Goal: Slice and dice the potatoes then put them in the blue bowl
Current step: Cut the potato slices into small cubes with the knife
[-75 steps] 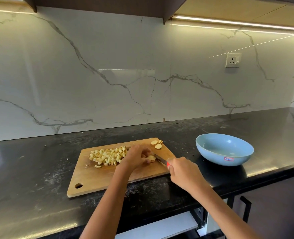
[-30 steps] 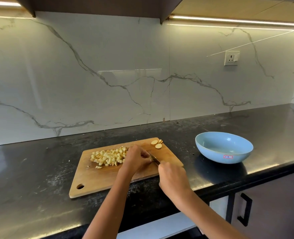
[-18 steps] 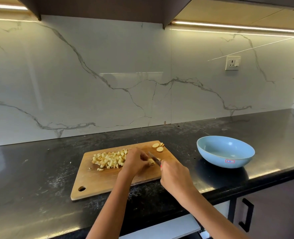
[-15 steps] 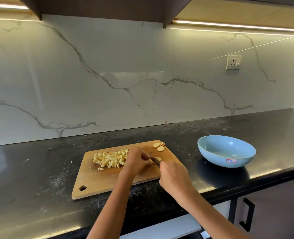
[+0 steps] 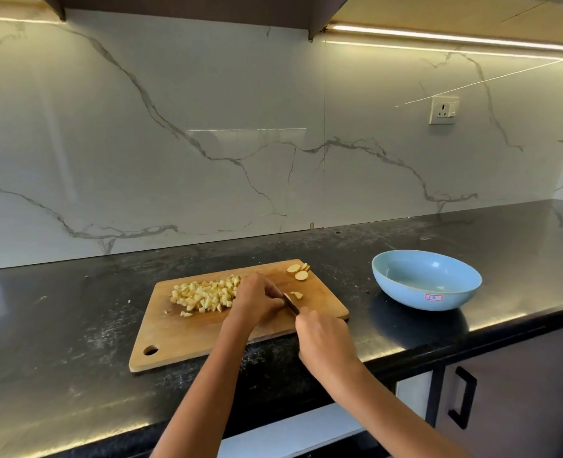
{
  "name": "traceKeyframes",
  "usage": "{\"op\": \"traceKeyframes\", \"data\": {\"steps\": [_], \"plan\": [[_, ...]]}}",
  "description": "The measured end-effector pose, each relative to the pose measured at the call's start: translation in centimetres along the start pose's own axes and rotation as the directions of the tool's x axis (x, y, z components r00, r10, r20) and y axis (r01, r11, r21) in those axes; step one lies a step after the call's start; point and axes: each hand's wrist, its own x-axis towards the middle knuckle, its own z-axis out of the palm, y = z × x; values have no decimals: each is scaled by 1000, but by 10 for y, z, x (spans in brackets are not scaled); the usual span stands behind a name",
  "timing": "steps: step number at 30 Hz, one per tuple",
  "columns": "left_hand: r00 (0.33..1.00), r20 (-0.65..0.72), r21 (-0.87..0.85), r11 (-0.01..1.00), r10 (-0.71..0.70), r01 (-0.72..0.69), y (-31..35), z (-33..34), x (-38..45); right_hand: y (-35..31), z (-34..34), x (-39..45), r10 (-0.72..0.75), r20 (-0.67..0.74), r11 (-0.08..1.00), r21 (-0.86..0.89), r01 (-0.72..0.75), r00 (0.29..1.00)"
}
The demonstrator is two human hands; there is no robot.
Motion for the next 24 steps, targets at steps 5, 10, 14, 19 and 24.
{"op": "traceKeyframes", "data": {"steps": [5,10,14,19,24], "plan": [[1000,-5,-10,1000,0,0,2,0,-2,8,0,6,82,-19,995,58,-81,996],[1000,15,-26,1000,-2,2,-1,-1,-1,12,-1,11,107,-43,991,91,-103,993],[999,-16,-68,997,-49,48,-6,-3,0,11,-4,13,81,-54,992,101,-76,995],[997,-23,-74,995,-69,67,-8,-1,0,8,-2,12,53,-47,994,102,-48,997],[998,-22,-52,997,-58,57,-6,0,1,7,-1,10,40,-30,992,119,-36,999]]}}
